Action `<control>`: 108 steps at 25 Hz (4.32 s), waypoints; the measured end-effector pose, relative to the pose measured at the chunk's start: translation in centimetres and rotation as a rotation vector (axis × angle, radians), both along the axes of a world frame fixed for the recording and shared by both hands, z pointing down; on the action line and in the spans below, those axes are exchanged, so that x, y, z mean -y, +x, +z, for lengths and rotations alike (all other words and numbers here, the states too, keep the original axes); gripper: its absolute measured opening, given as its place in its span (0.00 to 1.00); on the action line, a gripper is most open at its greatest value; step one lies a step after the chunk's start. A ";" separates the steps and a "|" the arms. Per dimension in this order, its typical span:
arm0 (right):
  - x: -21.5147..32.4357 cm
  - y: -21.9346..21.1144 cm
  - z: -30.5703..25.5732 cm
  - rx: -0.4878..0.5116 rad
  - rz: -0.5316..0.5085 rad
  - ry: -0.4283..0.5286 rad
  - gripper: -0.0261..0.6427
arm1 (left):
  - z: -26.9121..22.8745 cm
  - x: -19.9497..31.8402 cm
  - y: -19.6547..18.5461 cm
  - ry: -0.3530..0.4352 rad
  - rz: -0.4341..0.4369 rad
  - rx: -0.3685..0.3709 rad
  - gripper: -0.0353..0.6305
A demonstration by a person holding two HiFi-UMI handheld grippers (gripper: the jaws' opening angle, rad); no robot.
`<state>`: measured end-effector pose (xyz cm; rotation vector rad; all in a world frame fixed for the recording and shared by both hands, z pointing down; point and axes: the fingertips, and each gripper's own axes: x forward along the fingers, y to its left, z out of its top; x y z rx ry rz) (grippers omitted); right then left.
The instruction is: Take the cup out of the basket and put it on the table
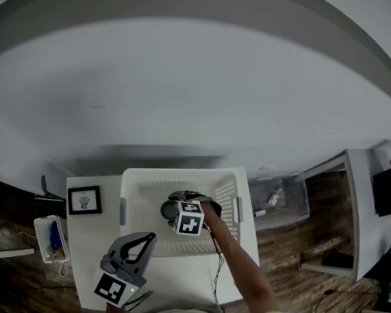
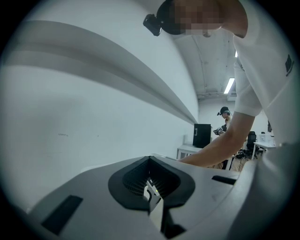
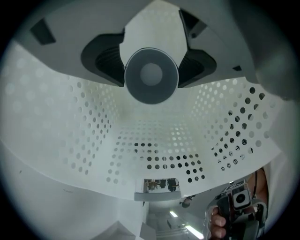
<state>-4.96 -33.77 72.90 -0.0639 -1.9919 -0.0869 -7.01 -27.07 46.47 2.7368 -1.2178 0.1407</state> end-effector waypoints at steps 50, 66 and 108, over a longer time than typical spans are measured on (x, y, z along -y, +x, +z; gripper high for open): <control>-6.4 2.1 -20.2 0.104 -0.026 0.168 0.56 | -2.5 -8.2 0.8 0.071 0.020 0.024 0.05; -14.3 5.1 -25.0 0.173 -0.007 0.212 0.56 | -2.0 -13.5 3.9 0.084 0.110 0.023 0.05; -26.6 9.4 -2.1 0.112 0.302 0.024 0.57 | 9.2 -21.1 9.2 -0.090 0.348 0.010 0.05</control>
